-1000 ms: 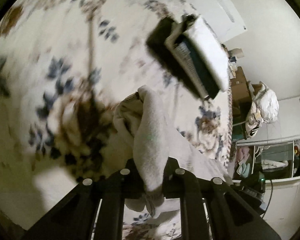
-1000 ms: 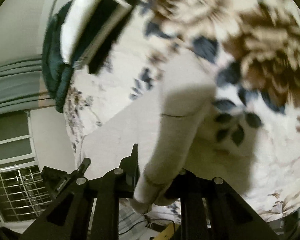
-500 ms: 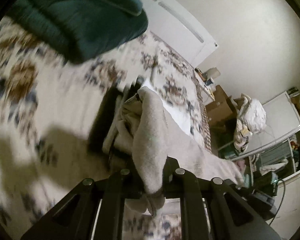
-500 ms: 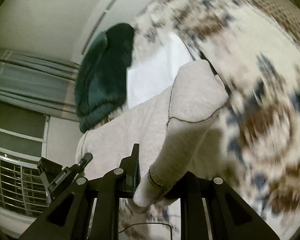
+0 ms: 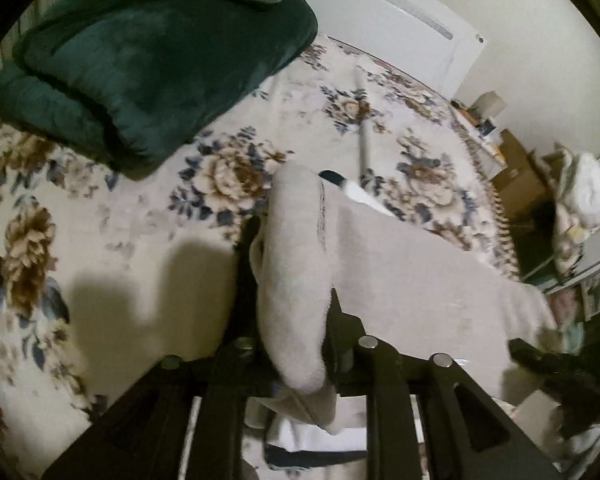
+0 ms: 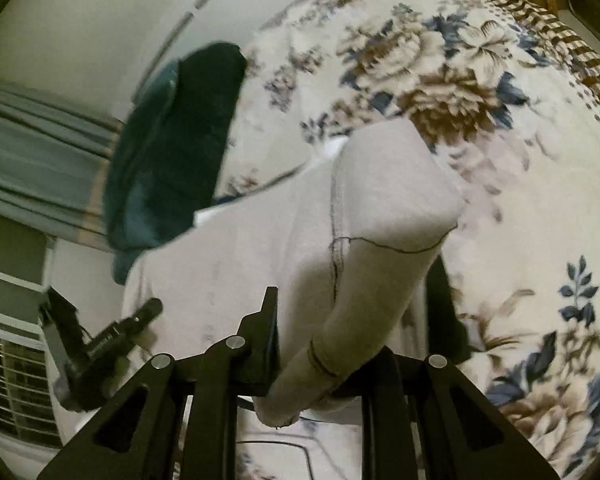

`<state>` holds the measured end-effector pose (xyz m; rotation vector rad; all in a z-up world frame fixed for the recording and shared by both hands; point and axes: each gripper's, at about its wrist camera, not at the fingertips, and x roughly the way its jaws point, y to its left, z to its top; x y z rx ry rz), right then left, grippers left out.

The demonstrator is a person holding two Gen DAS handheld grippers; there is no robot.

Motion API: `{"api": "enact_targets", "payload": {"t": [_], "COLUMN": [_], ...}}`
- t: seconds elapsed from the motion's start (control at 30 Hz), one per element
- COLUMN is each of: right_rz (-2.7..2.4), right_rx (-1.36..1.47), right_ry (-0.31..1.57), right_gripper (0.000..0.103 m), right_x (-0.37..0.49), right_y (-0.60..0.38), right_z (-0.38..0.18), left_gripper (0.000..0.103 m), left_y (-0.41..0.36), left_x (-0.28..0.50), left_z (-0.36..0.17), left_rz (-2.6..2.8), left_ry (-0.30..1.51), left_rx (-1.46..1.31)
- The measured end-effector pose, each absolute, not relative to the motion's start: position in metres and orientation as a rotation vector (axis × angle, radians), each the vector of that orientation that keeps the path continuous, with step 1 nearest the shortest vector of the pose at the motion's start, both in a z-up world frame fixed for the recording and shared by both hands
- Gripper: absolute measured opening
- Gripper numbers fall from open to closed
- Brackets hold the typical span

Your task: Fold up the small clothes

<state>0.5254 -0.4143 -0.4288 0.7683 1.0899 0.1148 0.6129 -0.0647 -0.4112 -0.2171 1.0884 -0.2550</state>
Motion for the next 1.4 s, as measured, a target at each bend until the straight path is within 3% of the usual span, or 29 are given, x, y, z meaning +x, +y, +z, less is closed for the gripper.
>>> {"api": "enact_targets", "payload": {"t": [0.03, 0.1, 0.17, 0.23, 0.37, 0.67, 1.4], "right_rz": [0.101, 0.037, -0.045, -0.136, -0.301, -0.471, -0.457], "right_rx": [0.745, 0.645, 0.519, 0.377, 0.215, 0.056, 0.006], "right_ry": [1.104, 1.137, 1.166, 1.17, 1.177, 1.08, 0.783], "right_gripper": [0.027, 0.046, 0.072, 0.086, 0.103, 0.103, 0.103], "right_x": [0.525, 0.523, 0.521, 0.516, 0.497, 0.447, 0.227], "right_y": [-0.414, -0.408, -0.399, -0.389, -0.371, -0.348, -0.29], "right_z": [-0.43, -0.427, -0.422, -0.417, -0.403, -0.329, -0.054], "left_gripper": [0.036, 0.054, 0.084, 0.094, 0.103, 0.103, 0.103], "left_y": [-0.066, -0.068, -0.073, -0.079, -0.092, -0.111, -0.1], "left_x": [0.61, 0.606, 0.602, 0.594, 0.574, 0.526, 0.333], "left_z": [-0.411, -0.408, -0.406, -0.402, -0.386, -0.325, -0.12], "left_rz": [-0.225, -0.168, -0.123, -0.094, -0.101, -0.127, -0.16], "left_ry": [1.084, 1.07, 1.068, 1.06, 1.026, 0.991, 0.833], "left_rx": [-0.188, -0.128, -0.072, -0.01, 0.043, 0.069, 0.061]}}
